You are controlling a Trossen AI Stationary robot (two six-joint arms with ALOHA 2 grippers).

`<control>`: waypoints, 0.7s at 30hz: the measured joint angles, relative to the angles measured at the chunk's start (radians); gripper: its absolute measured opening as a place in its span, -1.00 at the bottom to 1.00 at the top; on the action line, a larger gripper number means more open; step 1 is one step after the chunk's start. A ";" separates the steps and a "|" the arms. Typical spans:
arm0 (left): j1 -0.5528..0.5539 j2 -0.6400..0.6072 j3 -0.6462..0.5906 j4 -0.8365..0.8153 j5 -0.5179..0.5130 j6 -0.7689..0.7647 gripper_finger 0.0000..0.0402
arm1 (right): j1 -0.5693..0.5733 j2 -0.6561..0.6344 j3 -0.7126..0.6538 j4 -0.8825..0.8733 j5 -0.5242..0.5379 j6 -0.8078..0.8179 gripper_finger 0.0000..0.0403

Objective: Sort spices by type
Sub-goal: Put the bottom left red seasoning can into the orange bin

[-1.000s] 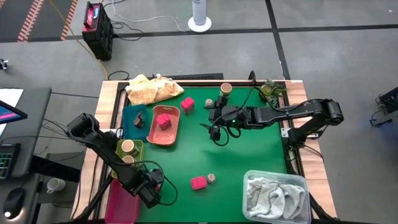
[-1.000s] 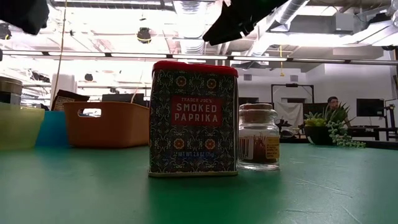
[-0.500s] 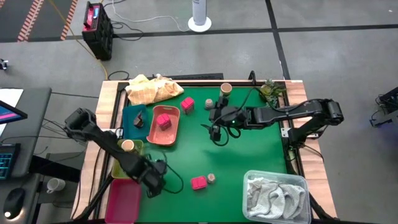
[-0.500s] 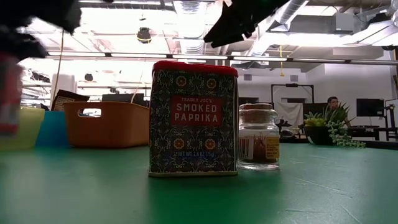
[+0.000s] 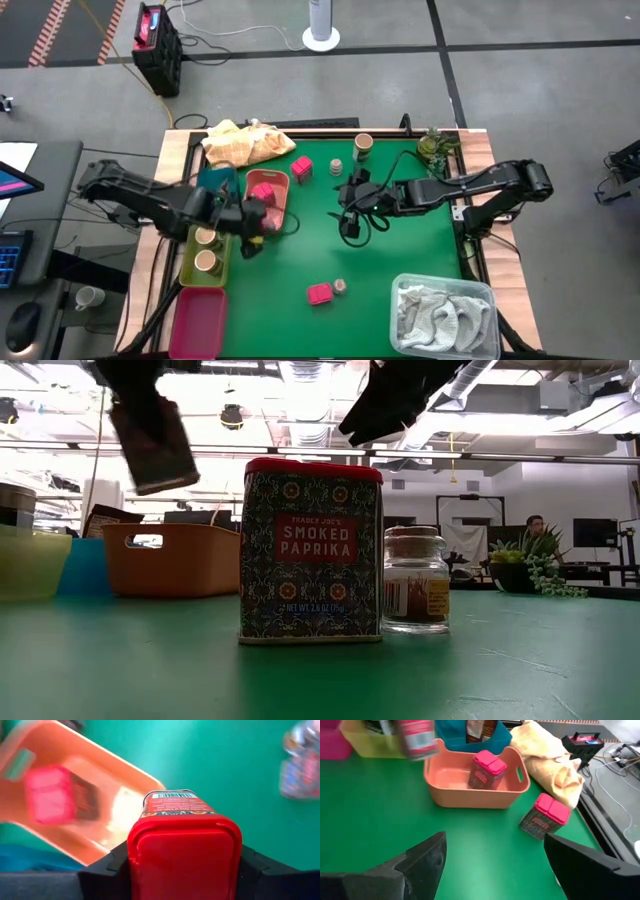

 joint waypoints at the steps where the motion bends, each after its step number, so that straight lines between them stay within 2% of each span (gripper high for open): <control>1: 0.027 -0.004 0.000 0.001 -0.009 0.030 0.01 | 0.005 0.000 0.000 0.000 0.000 0.001 0.79; 11: 0.210 0.080 0.000 -0.004 0.007 0.306 0.02 | 0.039 0.000 0.000 0.000 0.002 0.004 0.79; 17: 0.252 0.173 -0.014 0.002 0.027 0.358 0.03 | 0.039 0.000 0.000 -0.008 0.002 0.003 0.79; 21: 0.253 0.228 -0.061 0.022 0.085 0.360 0.06 | 0.039 0.000 0.000 -0.012 0.002 0.007 0.79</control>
